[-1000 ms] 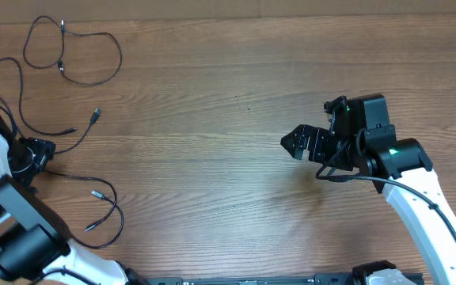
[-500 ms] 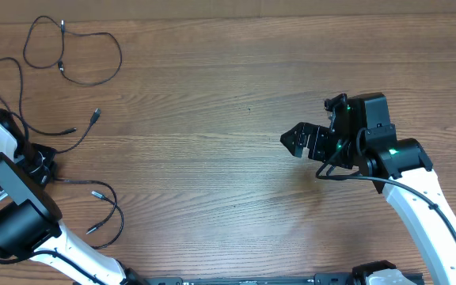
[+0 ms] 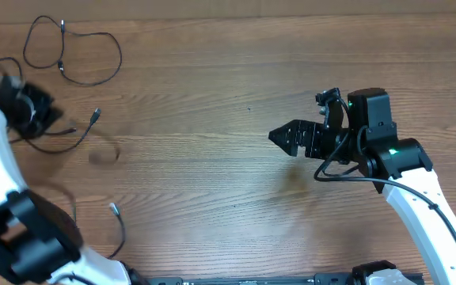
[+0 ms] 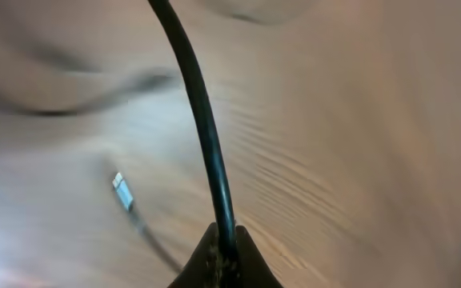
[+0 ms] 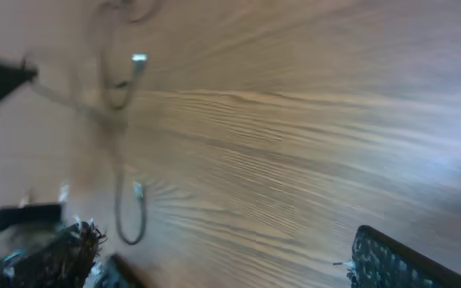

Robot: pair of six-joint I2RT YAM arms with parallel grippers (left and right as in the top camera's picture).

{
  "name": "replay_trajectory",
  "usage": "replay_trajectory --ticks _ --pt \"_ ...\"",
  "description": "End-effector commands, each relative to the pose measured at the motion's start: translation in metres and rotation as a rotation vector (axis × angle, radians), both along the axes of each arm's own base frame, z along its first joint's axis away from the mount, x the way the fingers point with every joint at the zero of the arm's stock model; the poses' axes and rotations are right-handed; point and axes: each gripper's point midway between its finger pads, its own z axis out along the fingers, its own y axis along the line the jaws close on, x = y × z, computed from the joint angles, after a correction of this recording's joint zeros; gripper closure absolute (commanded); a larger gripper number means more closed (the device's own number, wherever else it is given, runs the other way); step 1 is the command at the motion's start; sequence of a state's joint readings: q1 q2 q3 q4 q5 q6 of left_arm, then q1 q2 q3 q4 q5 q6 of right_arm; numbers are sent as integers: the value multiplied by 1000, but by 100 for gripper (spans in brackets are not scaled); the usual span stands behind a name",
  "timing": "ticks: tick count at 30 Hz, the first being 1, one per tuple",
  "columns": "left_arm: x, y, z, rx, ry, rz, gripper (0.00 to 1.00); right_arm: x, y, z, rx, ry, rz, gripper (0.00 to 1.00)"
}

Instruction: Untangle cables

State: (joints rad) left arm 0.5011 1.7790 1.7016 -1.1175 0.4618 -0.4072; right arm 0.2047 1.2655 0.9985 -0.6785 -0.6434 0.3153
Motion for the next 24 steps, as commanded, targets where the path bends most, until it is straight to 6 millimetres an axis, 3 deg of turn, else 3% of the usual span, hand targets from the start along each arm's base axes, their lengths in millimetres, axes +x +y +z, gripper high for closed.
replay_trajectory --ticks 1,4,5,6,13,16,20,24 --pt "5 -104 68 -56 -214 -311 96 -8 29 45 174 -133 192 0" --pt "-2 -161 78 -62 -229 -451 96 -13 38 73 290 -213 289 0" --pt "-10 -202 79 -82 -226 -557 96 -11 38 85 338 -237 302 0" --pt "-15 -221 79 -91 -219 -606 96 -6 34 89 347 -230 275 0" --pt "-58 -350 88 -59 -343 -1051 96 30 -16 99 382 -214 58 0" --pt "-65 -375 110 -55 -436 -1127 96 34 -30 95 381 -186 7 0" --pt "-82 -398 186 -150 -644 -1206 96 38 -38 88 355 -167 -40 0" --pt "-91 -397 248 -219 -732 -1137 96 42 -40 86 307 -233 -26 0"
